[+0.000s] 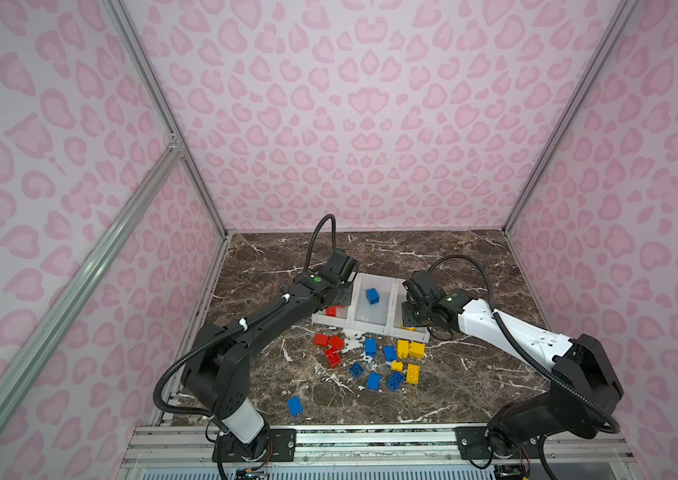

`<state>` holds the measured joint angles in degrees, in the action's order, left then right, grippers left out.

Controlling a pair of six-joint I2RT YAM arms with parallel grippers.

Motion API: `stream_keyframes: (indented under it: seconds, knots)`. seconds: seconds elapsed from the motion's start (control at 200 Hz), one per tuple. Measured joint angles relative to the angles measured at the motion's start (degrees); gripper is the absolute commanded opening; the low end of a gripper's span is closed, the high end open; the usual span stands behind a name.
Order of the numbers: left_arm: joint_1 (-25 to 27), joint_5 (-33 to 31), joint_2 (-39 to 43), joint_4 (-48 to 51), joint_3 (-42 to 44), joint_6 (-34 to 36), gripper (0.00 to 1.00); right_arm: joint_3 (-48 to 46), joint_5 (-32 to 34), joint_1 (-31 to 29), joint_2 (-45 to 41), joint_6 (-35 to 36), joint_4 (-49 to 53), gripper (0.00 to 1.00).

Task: Sort the legos into containers by color
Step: 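Lift the red brick into the red compartment and open the left gripper, then grasp another yellow brick with the right gripper while the left gripper withdraws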

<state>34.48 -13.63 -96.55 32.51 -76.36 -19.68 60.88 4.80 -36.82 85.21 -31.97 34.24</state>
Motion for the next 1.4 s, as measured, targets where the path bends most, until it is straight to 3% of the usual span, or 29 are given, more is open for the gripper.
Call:
stream_keyframes:
  seconds: [0.195, 0.29, 0.415, 1.195, 1.4]
  knots:
    - [-2.9, 2.9, -5.2, 0.1, -3.7, 2.9, 0.35, -0.8, 0.4, -0.2, -0.8, -0.4, 0.3, 0.54]
    - [-3.2, 3.5, -6.4, 0.3, -4.1, 3.4, 0.52, -0.8, 0.4, -0.2, -0.8, -0.4, 0.3, 0.55]
    - [-3.3, 3.7, -6.5, 0.3, -4.2, 3.6, 0.59, -0.8, 0.6, -0.2, -0.8, -0.4, 0.3, 0.55]
    - [-3.7, 3.7, -3.7, 0.0, -3.0, 3.7, 0.59, -1.6, 1.2, -0.2, -2.0, -0.6, 1.2, 0.55]
    - [-3.7, 4.9, 1.6, -1.6, 1.6, 2.0, 0.59, -2.3, 1.2, -0.2, -2.9, -0.9, 1.6, 0.55]
